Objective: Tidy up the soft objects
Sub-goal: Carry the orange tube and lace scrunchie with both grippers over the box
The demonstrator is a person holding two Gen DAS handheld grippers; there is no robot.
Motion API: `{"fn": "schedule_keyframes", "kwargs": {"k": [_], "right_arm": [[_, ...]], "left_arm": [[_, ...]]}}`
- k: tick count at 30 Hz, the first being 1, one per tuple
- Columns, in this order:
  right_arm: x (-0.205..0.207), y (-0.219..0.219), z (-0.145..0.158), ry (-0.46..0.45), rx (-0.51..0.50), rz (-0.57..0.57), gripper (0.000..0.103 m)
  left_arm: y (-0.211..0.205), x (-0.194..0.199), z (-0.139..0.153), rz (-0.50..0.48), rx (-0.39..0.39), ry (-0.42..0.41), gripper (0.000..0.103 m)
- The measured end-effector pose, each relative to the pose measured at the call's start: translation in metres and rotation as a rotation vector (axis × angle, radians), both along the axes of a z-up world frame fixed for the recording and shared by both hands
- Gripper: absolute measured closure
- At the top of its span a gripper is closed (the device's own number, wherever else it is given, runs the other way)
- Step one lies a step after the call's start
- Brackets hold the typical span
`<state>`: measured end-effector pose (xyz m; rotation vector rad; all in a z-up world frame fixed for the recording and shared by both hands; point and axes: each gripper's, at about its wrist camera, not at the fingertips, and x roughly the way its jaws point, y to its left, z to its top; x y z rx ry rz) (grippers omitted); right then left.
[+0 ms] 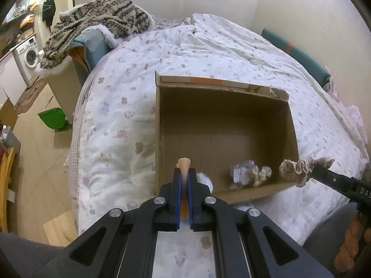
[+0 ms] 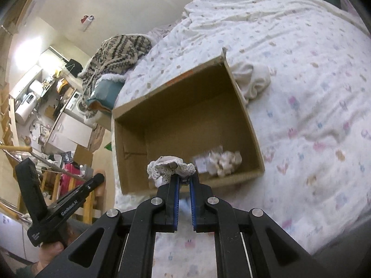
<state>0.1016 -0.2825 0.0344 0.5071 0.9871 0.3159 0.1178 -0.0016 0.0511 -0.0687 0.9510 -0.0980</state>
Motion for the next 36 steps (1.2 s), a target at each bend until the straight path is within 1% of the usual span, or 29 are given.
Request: {"fn": "schedule_keyframes", "kwargs": {"k": [5,9,13,17,19,21,22,26,30,32,36], "right_arm": [[0.016,0.004,-0.001,-0.017,-0.023,0.008,0.093],[0.027,0.009,-0.009,-0.034,-0.047,0.019,0.093],[0.034,0.011,-0.019,-0.041,-0.068,0.017,0.093],[0.036,0.01,-0.03,-0.031,-0.078,0.007,0.093],[0.038,0.011,-0.034,-0.036,-0.1,0.004,0.093],[0.038,0.011,-0.04,-0.024,-0.095,0.002,0.093],[0.039,0.011,-0.041,-0.02,-0.095,0.002,0.093],[0.041,0.018,-0.047,-0.013,-0.147,0.022,0.093],[0.044,0.025,-0.053,0.001,-0.183,0.039,0.093],[0.045,0.028,-0.054,0.002,-0.206,0.048,0.093],[0.045,0.033,-0.058,0.014,-0.243,0.065,0.093]], "left_arm": [[-0.004,0.019,-0.007,-0.003,0.014,0.003,0.098],[-0.007,0.03,-0.014,-0.012,0.021,-0.014,0.098],[-0.009,0.037,-0.026,-0.007,0.015,-0.006,0.098],[-0.009,0.039,-0.04,-0.01,0.004,-0.01,0.098],[-0.009,0.039,-0.05,-0.017,0.0,-0.006,0.098],[-0.009,0.039,-0.055,-0.014,-0.001,-0.002,0.098],[-0.009,0.039,-0.056,-0.015,0.001,-0.003,0.098],[-0.007,0.041,-0.057,-0.007,0.003,-0.029,0.098],[-0.01,0.04,-0.062,-0.023,0.021,-0.041,0.097],[-0.012,0.04,-0.064,-0.034,0.029,-0.041,0.097],[-0.015,0.041,-0.066,-0.045,0.016,-0.03,0.097]]}}
